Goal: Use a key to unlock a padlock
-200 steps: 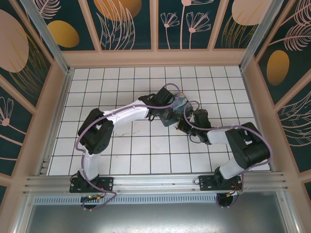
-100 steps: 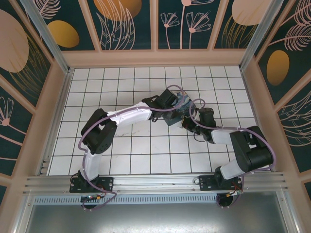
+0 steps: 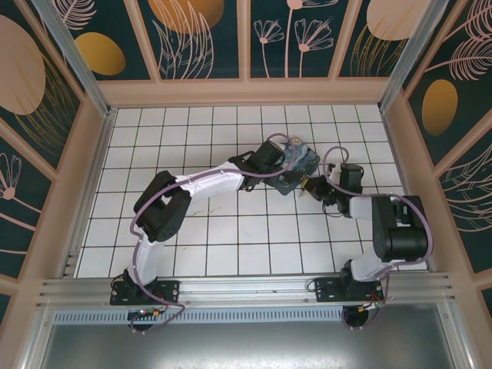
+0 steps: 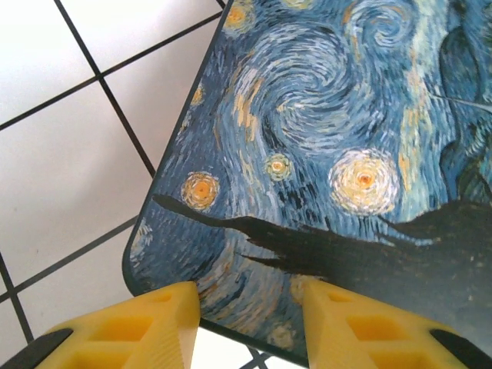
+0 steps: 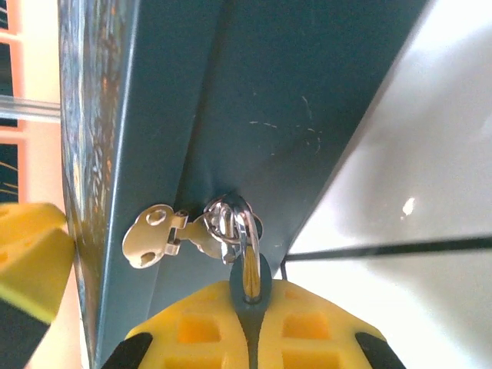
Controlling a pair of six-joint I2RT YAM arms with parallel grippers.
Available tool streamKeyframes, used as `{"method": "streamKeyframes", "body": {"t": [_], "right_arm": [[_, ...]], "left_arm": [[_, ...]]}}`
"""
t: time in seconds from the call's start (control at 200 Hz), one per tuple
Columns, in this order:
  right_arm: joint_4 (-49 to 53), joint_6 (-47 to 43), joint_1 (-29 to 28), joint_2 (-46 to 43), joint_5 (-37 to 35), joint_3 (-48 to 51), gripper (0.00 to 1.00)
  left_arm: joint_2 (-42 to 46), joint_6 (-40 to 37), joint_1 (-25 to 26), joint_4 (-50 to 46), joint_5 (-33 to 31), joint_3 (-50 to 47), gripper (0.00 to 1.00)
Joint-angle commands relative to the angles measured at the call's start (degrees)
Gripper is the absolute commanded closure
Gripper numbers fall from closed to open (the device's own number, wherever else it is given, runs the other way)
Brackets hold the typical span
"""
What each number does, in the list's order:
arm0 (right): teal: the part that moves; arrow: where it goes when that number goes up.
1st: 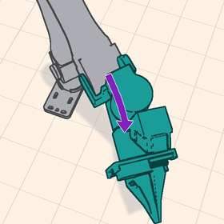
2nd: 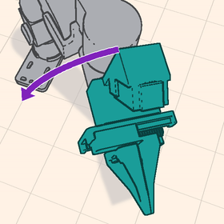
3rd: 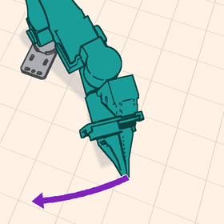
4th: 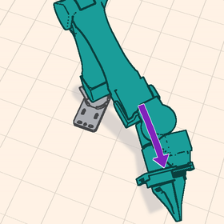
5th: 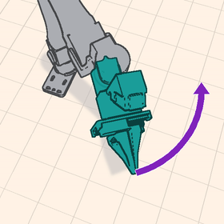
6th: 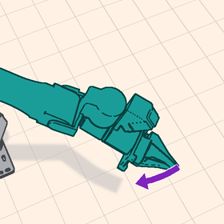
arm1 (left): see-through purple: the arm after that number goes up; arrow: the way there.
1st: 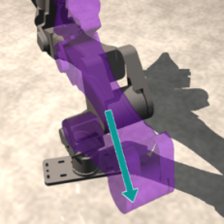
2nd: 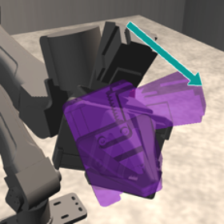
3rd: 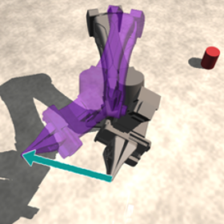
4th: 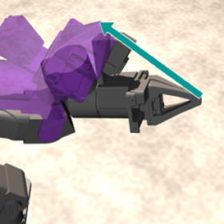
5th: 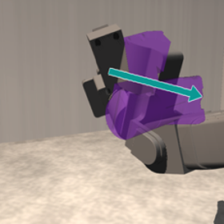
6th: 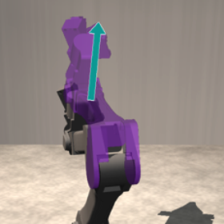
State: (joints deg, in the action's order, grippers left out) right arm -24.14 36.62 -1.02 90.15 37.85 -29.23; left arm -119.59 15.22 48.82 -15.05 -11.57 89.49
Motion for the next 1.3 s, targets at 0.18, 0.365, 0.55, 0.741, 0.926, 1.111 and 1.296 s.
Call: {"method": "streamKeyframes", "body": {"t": [0.18, 0.365, 0.55, 0.741, 0.926, 1.111, 1.296], "right_arm": [[6.87, -3.02, 1.55, 3.06, -4.99, -4.86, 1.0], [8.2, -4.4, -2.25, 5.36, -6.46, -6.69, 1.0], [8.46, -4.29, -9.2, 6.32, -9.9, -8.68, 1.0], [7.52, -3.48, -15.93, 5.92, -11.43, -9.67, 1.0], [7.18, -2.48, -18.59, 3.88, -13.12, -8.6, 1.0], [7.99, -2.7, -18.05, 2.4, -14.36, -7.01, 1.0], [7.69, -3.2, -15.27, 2.83, -13.16, -5.53, 1.0]], "left_arm": [[-6.48, -1.25, -1.24, -14.92, -1.93, -2.62, 0.59], [-5.97, -1.03, -1.18, -15.13, -3.32, -1.97, 0.55], [-3.71, -1.01, -1.24, -16.96, -6.35, 0.95, 0.38], [-1.46, -1.24, -1.18, -18.91, -8.94, 4.85, 0.28], [-3.6, -2.27, -1.18, -20.69, -7.48, 11.85, 0.25], [-6.96, -2.56, -1.06, -20.68, -4.11, 14.33, 0.26], [-9.91, -2.94, -0.57, -20.21, -4.27, 12.97, 0.28]]}}
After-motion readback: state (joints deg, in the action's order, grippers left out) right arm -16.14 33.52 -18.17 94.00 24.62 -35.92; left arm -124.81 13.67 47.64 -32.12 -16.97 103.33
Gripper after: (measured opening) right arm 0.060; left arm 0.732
